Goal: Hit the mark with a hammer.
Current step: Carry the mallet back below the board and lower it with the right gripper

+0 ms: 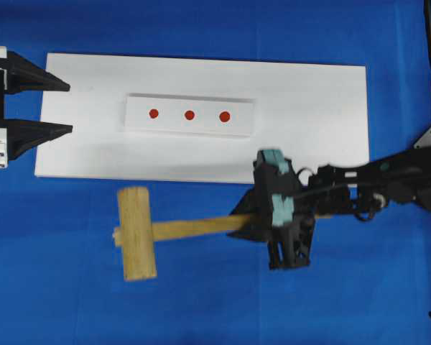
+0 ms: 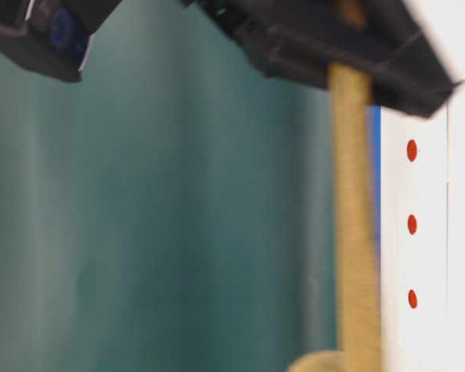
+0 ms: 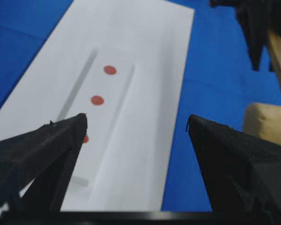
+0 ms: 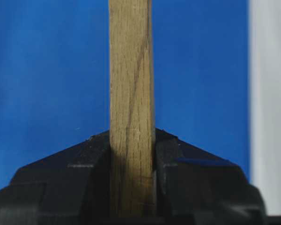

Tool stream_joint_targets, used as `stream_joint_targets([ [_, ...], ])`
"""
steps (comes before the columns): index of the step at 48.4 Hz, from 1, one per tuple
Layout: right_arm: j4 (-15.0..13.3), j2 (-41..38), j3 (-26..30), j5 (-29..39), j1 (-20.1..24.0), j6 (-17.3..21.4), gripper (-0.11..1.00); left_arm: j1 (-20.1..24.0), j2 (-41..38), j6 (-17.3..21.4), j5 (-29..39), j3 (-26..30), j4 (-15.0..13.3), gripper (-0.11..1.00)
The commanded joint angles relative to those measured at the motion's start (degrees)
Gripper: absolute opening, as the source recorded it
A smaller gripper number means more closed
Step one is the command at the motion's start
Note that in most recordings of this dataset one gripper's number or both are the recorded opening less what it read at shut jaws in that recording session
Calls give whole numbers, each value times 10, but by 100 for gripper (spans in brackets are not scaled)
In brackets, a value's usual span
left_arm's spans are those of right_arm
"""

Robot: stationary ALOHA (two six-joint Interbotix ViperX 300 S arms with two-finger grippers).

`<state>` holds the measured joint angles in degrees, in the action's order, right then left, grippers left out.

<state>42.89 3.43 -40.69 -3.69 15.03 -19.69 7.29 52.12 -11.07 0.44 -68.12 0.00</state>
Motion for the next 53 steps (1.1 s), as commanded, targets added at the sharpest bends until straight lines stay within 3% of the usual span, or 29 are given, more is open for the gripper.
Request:
stream_joint_targets([
  [1, 12, -2, 17, -25, 14, 3, 7, 4, -1, 1, -5, 4, -2, 85],
  [25, 45, -68, 27, -47, 25, 3, 7, 4, 9, 1, -7, 2, -2, 85],
  [53, 58, -139, 50, 2, 29, 4, 7, 6, 8, 1, -7, -5, -2, 85],
])
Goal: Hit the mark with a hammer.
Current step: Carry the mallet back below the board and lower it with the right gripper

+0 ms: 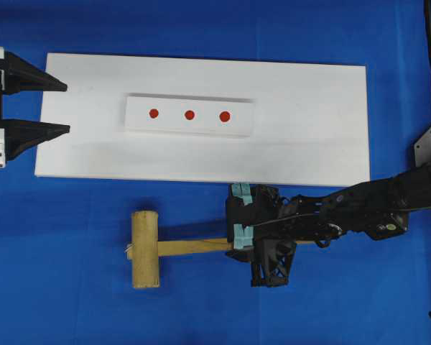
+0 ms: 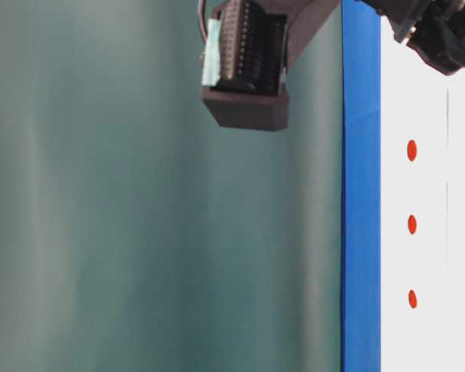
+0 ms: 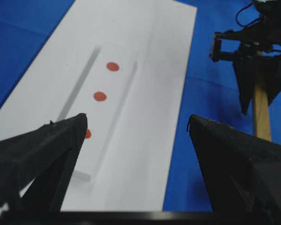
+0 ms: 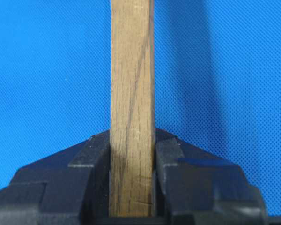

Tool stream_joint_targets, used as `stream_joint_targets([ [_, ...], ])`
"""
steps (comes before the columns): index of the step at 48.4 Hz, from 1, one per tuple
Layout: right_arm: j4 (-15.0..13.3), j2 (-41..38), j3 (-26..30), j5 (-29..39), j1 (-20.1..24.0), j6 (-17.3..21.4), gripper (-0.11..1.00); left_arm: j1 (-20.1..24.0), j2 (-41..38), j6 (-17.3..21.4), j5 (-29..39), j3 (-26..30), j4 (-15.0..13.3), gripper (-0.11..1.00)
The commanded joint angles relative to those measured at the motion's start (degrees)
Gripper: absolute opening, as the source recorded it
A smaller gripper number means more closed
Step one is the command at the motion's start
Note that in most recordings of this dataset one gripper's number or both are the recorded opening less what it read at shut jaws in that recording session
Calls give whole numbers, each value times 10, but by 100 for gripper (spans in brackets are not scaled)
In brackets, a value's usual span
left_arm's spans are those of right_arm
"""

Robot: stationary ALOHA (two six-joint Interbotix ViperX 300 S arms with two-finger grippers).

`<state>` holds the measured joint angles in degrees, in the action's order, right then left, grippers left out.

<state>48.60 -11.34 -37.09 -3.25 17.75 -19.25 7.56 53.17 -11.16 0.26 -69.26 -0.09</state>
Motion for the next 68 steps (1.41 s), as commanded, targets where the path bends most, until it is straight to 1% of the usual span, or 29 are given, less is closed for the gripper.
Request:
stream_joint_targets([
  [1, 2, 9, 14, -4, 2, -1, 7, 4, -3, 2, -5, 6, -1, 85],
  [11, 1, 8, 14, -22, -5, -2, 7, 13, -2, 3, -5, 4, -1, 85],
  [32, 1, -18, 29, -19, -6, -3, 7, 18, -2, 4, -5, -1, -1, 85],
  [46, 2, -18, 29, -18, 1, 0, 7, 18, -1, 4, -5, -8, -1, 85],
  [55, 4, -18, 26, -18, 1, 1, 7, 19, 3, 4, -5, -8, -1, 85],
  [64, 17, -18, 25, -20, 1, 3, 7, 18, 10, 4, -4, -8, -1, 85],
  [66, 18, -18, 25, -21, 1, 3, 9, 18, 11, 4, -4, -8, -1, 85],
  [68, 21, -17, 25, -21, 1, 3, 16, 18, 12, 4, -4, -8, -1, 85],
])
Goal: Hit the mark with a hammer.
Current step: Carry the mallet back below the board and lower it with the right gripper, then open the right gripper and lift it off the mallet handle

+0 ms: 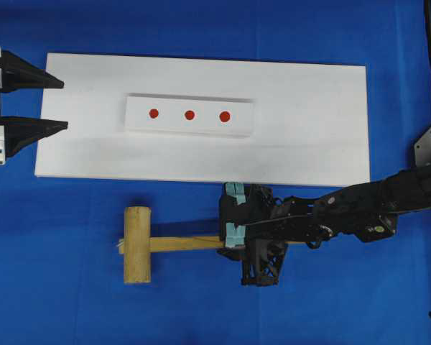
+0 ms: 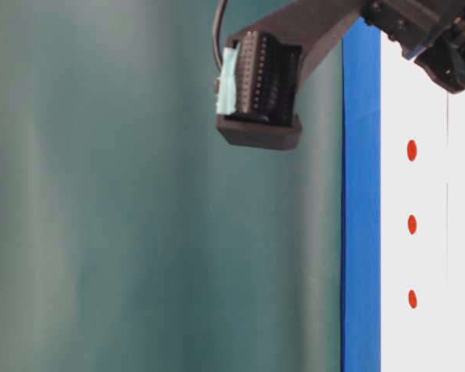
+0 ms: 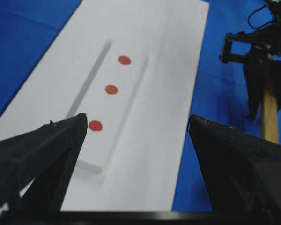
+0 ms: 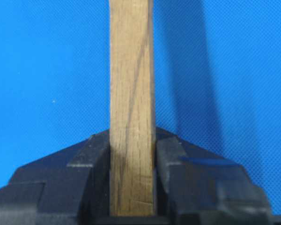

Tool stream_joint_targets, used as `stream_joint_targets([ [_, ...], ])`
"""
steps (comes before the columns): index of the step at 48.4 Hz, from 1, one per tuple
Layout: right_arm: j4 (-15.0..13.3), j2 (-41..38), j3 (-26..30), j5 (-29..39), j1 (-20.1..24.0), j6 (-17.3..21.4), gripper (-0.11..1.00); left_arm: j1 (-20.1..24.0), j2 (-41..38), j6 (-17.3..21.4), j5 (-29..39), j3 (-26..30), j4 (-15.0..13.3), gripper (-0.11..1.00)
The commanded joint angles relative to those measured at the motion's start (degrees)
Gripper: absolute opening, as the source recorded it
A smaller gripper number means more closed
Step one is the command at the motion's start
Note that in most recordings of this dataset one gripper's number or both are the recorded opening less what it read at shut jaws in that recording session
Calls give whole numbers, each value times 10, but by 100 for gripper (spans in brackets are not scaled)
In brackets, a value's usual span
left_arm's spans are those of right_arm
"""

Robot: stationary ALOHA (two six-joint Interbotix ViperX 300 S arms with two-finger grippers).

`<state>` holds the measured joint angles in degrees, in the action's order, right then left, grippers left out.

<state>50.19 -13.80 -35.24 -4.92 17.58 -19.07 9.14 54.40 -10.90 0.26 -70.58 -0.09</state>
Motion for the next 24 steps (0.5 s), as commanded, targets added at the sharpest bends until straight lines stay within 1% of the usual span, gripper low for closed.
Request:
stream_joint_targets([
  [1, 5, 7, 6, -4, 3, 1, 20, 3, 1, 1, -3, 5, -1, 85],
  [4, 8, 7, 7, -6, 4, 1, 37, 3, 4, 1, -2, 4, -1, 85],
  [9, 11, 8, 8, -7, 4, 1, 67, 3, 4, 1, 0, 4, -1, 85],
  [12, 11, 8, 9, -7, 4, 1, 83, 3, 4, 0, 0, 4, -1, 85],
  [14, 11, 8, 10, -9, 4, 1, 92, 3, 4, 0, 1, 4, -1, 85],
  [16, 11, 8, 10, -9, 4, 1, 95, 3, 4, 0, 2, 4, -1, 85],
  [21, 11, 8, 10, -10, 4, 1, 90, 3, 4, 0, 3, 4, -1, 85],
  [24, 11, 11, 10, -11, 4, 0, 90, 3, 4, 0, 2, 4, -1, 85],
])
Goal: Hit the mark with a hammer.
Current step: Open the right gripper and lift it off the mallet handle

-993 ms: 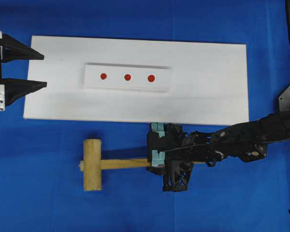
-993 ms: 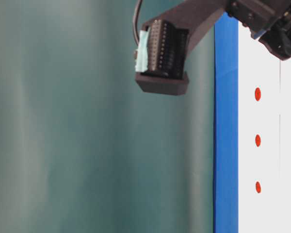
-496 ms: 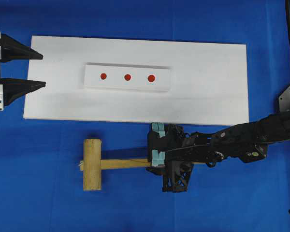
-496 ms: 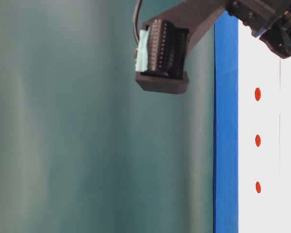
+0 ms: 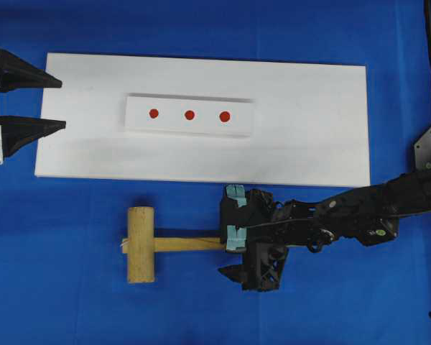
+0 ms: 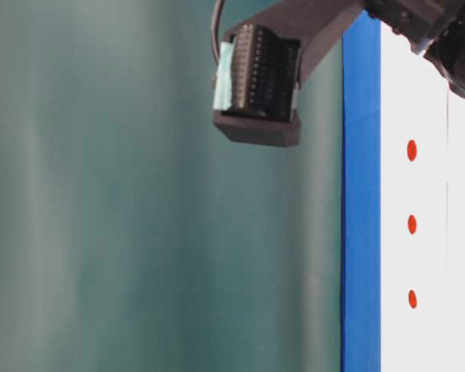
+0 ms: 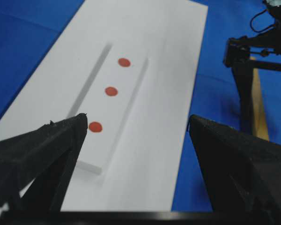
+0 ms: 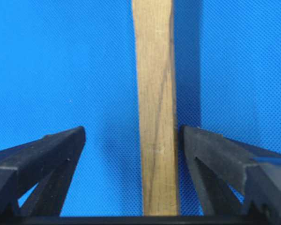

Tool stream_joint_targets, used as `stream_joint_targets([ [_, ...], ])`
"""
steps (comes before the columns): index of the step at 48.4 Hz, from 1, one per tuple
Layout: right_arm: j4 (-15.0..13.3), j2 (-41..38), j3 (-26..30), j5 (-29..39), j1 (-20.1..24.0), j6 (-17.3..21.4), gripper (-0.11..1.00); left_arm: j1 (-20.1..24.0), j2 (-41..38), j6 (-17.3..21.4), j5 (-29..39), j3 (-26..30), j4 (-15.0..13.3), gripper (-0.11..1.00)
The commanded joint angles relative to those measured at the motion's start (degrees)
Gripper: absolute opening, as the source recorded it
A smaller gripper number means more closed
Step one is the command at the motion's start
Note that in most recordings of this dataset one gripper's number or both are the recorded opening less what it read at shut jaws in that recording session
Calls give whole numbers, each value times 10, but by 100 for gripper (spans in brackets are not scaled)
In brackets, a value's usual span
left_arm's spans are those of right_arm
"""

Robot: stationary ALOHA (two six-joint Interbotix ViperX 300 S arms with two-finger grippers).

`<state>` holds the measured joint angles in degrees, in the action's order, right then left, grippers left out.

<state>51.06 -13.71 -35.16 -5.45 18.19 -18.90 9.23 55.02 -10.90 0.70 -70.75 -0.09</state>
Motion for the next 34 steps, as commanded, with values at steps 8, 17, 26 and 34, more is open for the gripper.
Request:
stream_joint_targets([
  [8, -4, 45, 4, -5, -5, -10, 90, 2, -2, 0, -3, 6, -1, 85],
  [17, -16, 113, -7, -3, -12, -32, 90, 2, -2, 0, -2, 6, -1, 85],
  [26, -18, 178, -22, 0, -19, -61, 90, 3, -2, 0, -3, 6, -1, 85],
  [34, -18, 195, -33, 0, -37, -74, 90, 2, -1, -2, -3, 6, -1, 85],
])
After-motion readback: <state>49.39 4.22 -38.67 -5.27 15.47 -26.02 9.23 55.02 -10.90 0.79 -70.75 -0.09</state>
